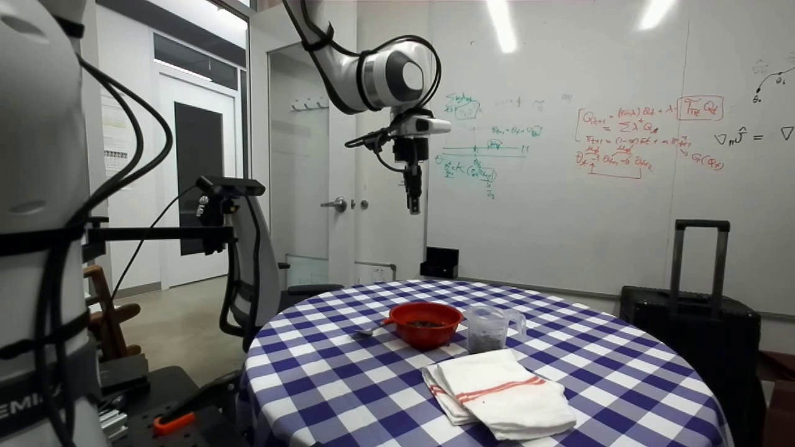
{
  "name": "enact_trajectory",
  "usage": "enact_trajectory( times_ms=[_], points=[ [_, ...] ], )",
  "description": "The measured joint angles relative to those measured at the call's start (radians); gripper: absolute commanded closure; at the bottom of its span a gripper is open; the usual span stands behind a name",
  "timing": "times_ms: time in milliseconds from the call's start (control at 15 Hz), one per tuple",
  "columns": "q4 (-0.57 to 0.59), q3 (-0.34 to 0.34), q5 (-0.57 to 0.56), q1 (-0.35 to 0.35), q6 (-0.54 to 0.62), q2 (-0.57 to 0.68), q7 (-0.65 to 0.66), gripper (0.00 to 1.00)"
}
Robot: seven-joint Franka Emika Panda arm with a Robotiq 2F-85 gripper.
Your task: Pour some of the contents in the clear jug into the red bowl
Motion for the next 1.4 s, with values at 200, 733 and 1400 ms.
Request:
enact_trajectory(
  times_ms=[200,733,1400],
  points=[
    [-0.002,-0.001,0.001,0.014,0.000,-0.010,0.000,0.00],
    [-0.004,-0.002,0.001,0.017,0.000,-0.013,0.000,0.00],
    [-0.016,-0.105,-0.164,0.017,0.052,0.051,-0.095,0.00]
  ],
)
